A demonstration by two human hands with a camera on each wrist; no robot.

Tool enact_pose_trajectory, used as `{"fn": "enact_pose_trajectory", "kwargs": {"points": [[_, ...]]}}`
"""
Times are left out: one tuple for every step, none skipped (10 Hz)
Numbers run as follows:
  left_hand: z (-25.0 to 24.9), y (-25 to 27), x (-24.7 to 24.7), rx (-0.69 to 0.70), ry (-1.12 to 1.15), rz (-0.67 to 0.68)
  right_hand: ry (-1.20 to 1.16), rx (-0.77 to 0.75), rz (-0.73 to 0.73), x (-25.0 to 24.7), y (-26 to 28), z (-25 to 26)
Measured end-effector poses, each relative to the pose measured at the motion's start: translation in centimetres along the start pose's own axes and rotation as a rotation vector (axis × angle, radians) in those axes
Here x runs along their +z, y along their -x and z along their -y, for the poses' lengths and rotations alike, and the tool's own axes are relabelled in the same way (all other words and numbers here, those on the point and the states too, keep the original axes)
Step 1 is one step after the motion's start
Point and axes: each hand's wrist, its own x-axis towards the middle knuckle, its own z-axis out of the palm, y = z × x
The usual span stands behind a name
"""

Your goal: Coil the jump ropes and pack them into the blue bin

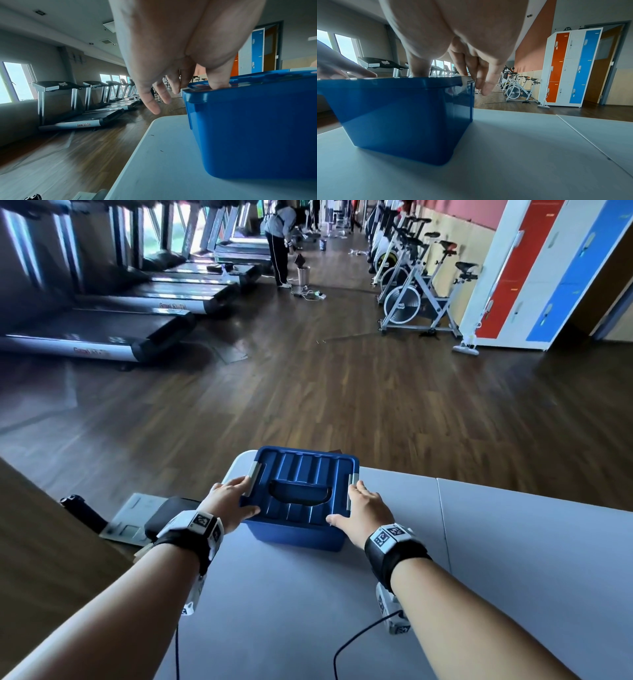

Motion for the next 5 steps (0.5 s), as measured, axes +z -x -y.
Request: {"fn": "enact_pose_trajectory", "kwargs": {"points": [[0.1, -0.3, -0.1, -0.006, -0.005, 0.005, 0.007, 0.005, -0.009, 0.1, -0.1, 0.0], [0.1, 0.0, 0.3, -0.011, -0.041, 0.007, -0.018, 0.002, -0.006, -0.3, 0.6, 0.0], [-0.5, 0.4, 0.7, -0.016, -0.051, -0.041, -0.094, -0.015, -0.012, -0.8, 1.6, -0.1], [-1.9, 2.2, 1.4, -0.019, 0.033, -0.148, -0.191, -0.024, -0.006, -1.6, 3.5, -1.9], [-2.4, 4.3, 2.5, 0.015, 0.168, -0.266, -0.238, -0.01, -0.03, -2.3, 5.5, -4.0]]}}
